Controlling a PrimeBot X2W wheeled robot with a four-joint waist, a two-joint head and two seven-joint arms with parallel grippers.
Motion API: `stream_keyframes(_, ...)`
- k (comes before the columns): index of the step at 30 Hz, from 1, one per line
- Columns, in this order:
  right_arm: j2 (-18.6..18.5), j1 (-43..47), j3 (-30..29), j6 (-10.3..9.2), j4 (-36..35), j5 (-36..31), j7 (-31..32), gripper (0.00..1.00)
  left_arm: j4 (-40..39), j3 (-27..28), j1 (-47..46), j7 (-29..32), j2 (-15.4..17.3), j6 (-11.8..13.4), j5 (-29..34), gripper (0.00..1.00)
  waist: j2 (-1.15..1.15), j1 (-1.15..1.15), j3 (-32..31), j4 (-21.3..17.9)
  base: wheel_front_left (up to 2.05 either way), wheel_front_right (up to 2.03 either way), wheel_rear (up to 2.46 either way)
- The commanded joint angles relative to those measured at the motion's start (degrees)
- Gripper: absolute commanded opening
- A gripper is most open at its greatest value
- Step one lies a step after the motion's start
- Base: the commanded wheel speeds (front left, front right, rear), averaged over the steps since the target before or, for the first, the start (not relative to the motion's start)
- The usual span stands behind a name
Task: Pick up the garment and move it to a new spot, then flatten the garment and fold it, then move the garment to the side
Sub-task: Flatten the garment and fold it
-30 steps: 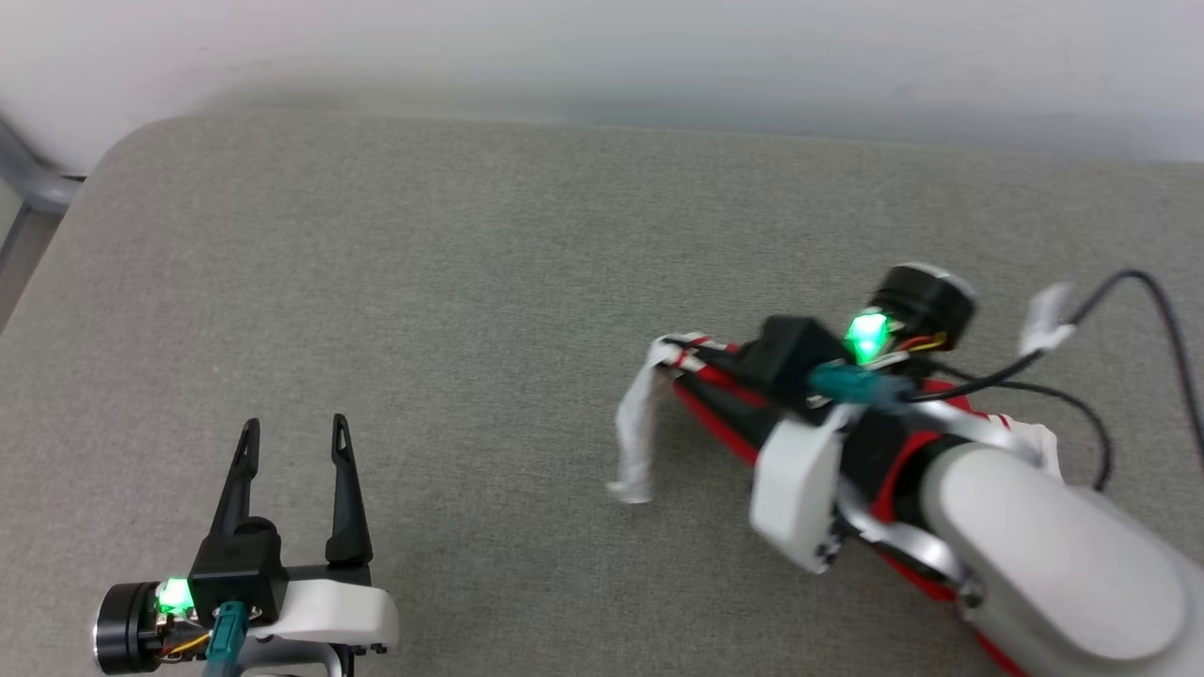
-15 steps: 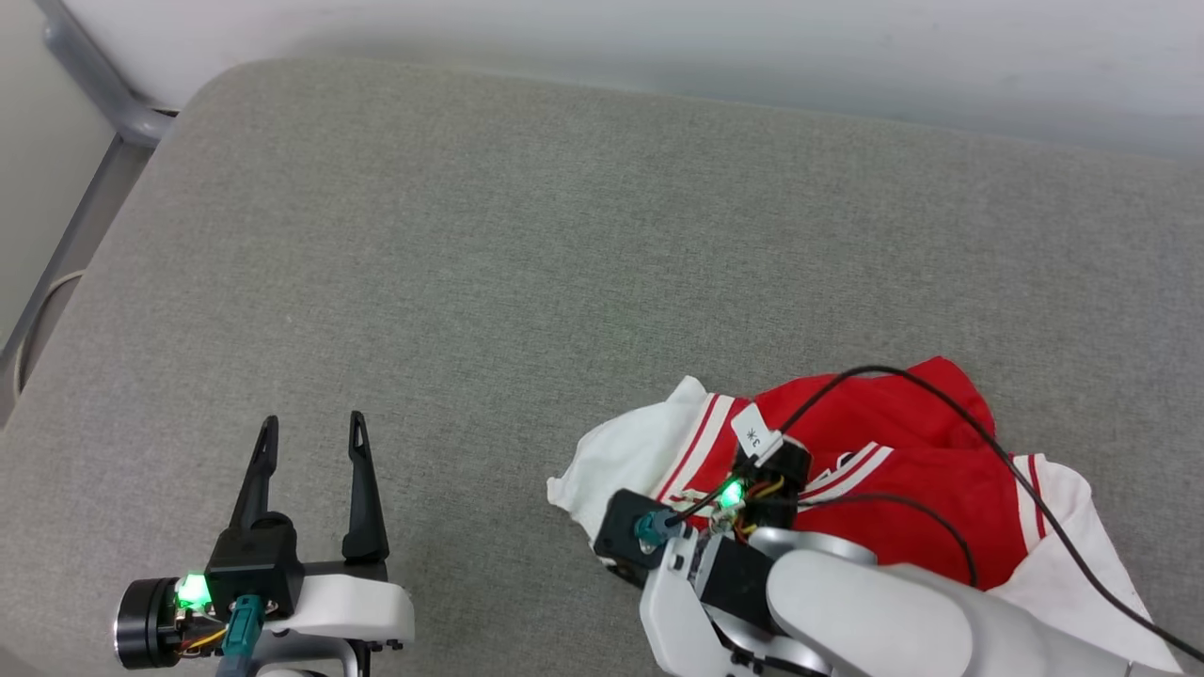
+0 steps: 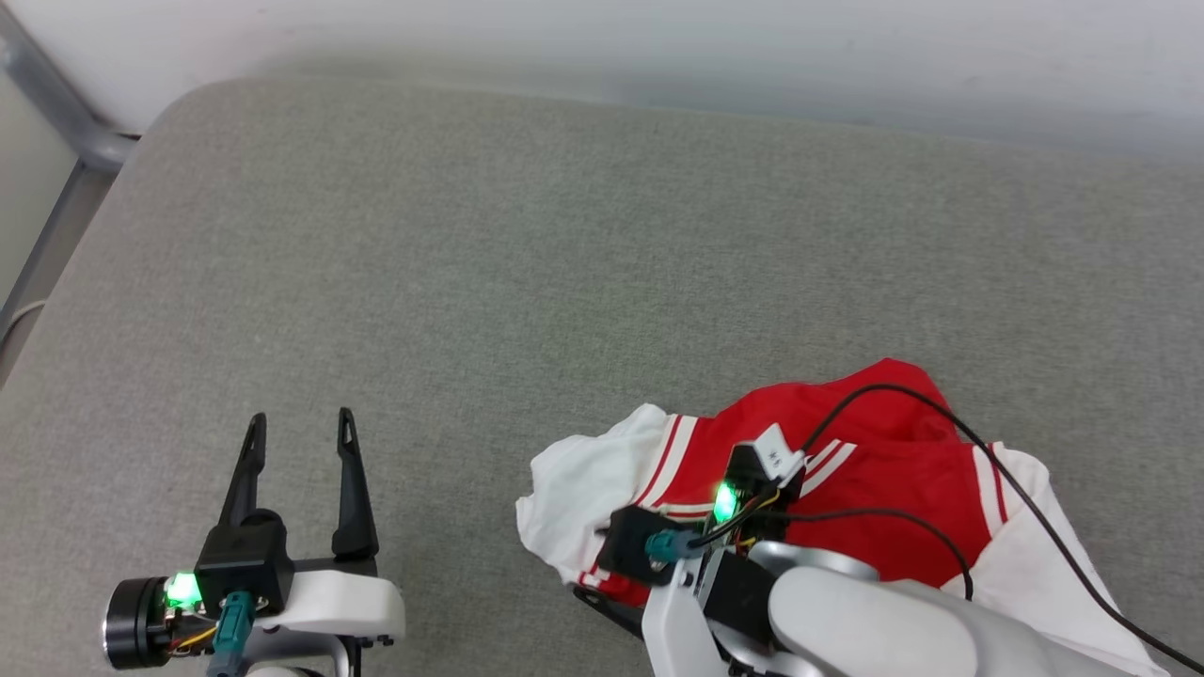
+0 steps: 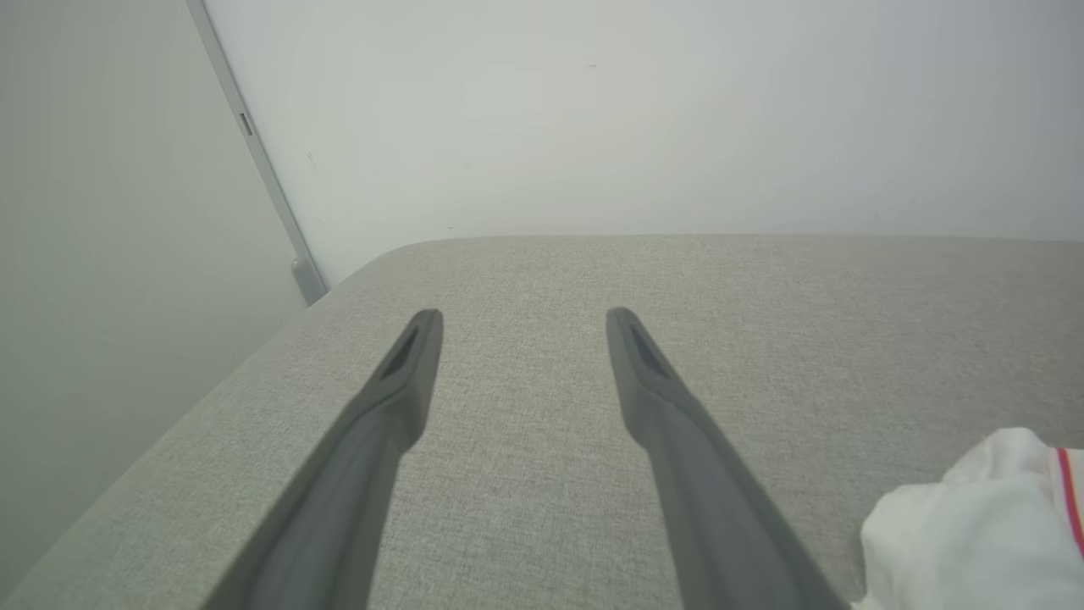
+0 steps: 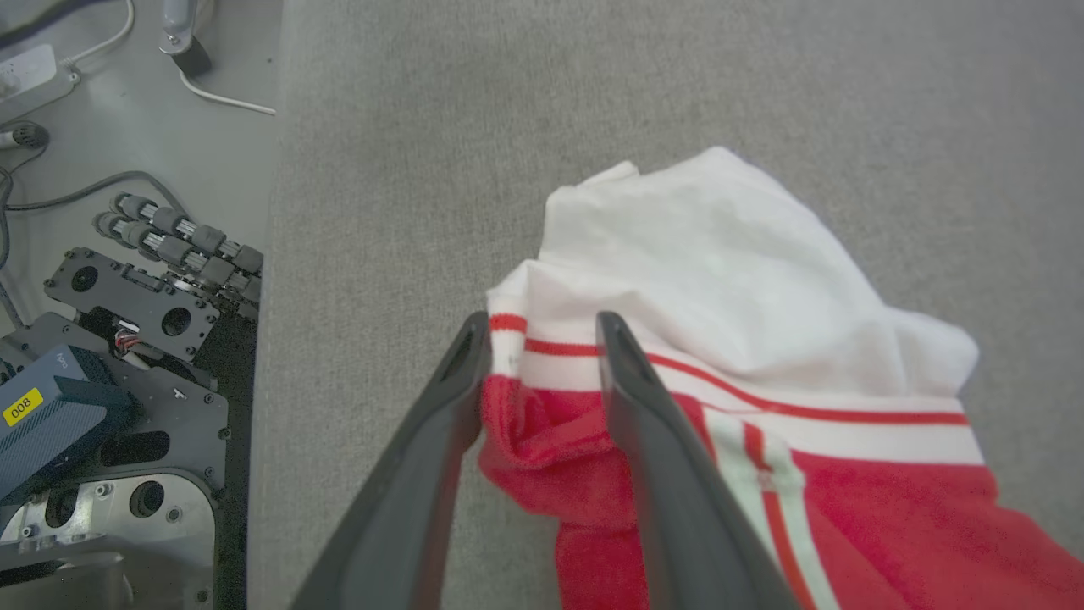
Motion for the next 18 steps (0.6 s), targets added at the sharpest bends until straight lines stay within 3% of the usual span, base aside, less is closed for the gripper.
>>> stream_keyframes(1, -0.5, -0.65, -1.02, -0.06, -0.07, 0.36, -3.69, 1.0, -0.12, 0.33, 1.01, -0.14, 0.23, 0.25, 0.22, 1.0, 0.0, 0.0, -1.33, -1.26, 0.0, 0.0, 0.0)
stream_keyframes(5, -2.16, 1.18, -6.55, -0.06, -1.94, -0.36, -10.4, 1.0, -0.63, 0.89, 2.05, -0.14, 0.61, 0.42, 0.28, 1.0, 0.0, 0.0, -3.03, -3.0, 0.0, 0.0, 0.0)
stream_keyframes(10, -5.24, 6.07, -17.25, -0.07, -6.38, -2.57, -14.32, 1.0, -1.19, 1.35, 3.47, -0.14, 1.02, 0.49, 0.47, 1.0, 0.0, 0.0, -4.86, -5.0, 0.0, 0.0, 0.0)
stream_keyframes(15, -8.47, 13.98, -30.9, -0.06, -12.86, -5.27, -13.65, 1.0, -1.9, 1.44, 4.73, -0.14, 1.45, 0.38, 0.52, 1.0, 0.0, 0.0, -6.19, -6.64, 0.0, 0.0, 0.0)
stream_keyframes(16, -11.15, 20.56, -40.93, -0.06, -19.76, -8.09, -10.0, 1.0, -2.51, 1.52, 5.64, -0.14, 1.67, 0.53, 0.7, 1.0, 0.0, 0.0, -6.75, -7.75, 0.0, 0.0, 0.0)
stream_keyframes(18, -12.39, 23.3, -45.09, -0.06, -23.42, -9.01, -7.46, 1.0, -2.75, 1.44, 5.98, -0.14, 1.7, 0.59, 0.74, 1.0, 0.0, 0.0, -6.92, -8.33, 0.0, 0.0, 0.0)
